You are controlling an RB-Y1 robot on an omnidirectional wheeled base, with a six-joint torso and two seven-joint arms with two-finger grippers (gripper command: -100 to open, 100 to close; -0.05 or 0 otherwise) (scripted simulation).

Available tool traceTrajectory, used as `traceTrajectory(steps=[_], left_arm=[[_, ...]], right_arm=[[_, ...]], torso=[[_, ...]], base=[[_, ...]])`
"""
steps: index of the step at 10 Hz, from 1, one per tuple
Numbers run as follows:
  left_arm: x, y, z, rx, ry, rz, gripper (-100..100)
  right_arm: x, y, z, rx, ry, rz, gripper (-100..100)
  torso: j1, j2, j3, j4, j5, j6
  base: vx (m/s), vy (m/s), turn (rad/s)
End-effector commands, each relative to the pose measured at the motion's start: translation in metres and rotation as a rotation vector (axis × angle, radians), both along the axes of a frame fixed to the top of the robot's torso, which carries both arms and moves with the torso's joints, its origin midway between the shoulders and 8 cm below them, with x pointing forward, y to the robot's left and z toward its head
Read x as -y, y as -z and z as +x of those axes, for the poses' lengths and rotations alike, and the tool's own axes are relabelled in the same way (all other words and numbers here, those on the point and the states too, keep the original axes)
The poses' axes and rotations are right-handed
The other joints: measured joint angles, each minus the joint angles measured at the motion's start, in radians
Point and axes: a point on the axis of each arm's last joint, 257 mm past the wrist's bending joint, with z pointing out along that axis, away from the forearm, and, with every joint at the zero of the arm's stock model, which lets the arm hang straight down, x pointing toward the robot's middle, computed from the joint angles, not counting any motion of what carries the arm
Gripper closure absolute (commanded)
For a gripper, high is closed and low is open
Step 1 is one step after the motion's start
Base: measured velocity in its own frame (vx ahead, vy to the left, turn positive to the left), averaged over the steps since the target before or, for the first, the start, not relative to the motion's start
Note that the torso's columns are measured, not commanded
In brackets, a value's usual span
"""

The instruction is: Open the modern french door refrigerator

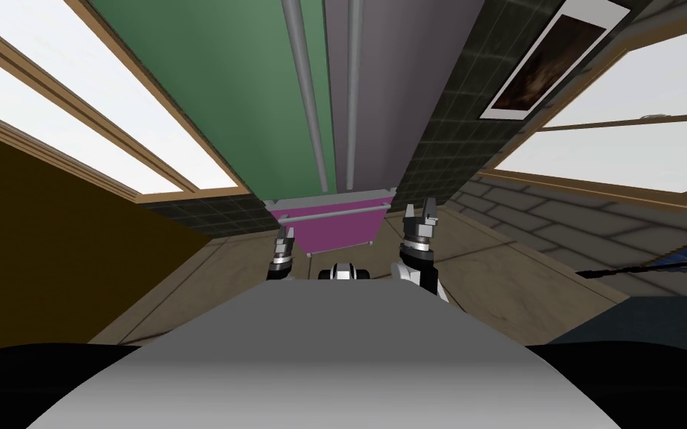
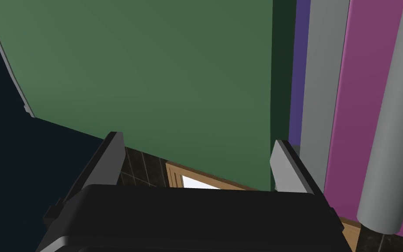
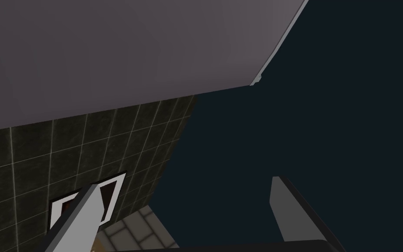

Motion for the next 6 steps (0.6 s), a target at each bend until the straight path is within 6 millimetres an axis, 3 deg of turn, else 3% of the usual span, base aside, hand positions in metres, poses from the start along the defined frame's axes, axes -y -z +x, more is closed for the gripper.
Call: traceTrajectory(steps=[1,6], left_arm=[[-0.005,0.018,-0.007,0.000,0.000,0.005,-100],[-0.012,0.052,-0.017,-0.031,-0.007,0.002,-100]], right_arm=[[0.000,0.000,0.000,0.000,0.000,0.000,0],[0.000,0.000,0.000,0.000,0.000,0.000,0]], torso=[[-0.002,-0.003,-0.002,-0.001,0.000,0.000],[-0.001,0.000,0.000,0.000,0.000,0.000]], base=[[0.145,-0.046,0.009],[0.120,-0.034,0.005]])
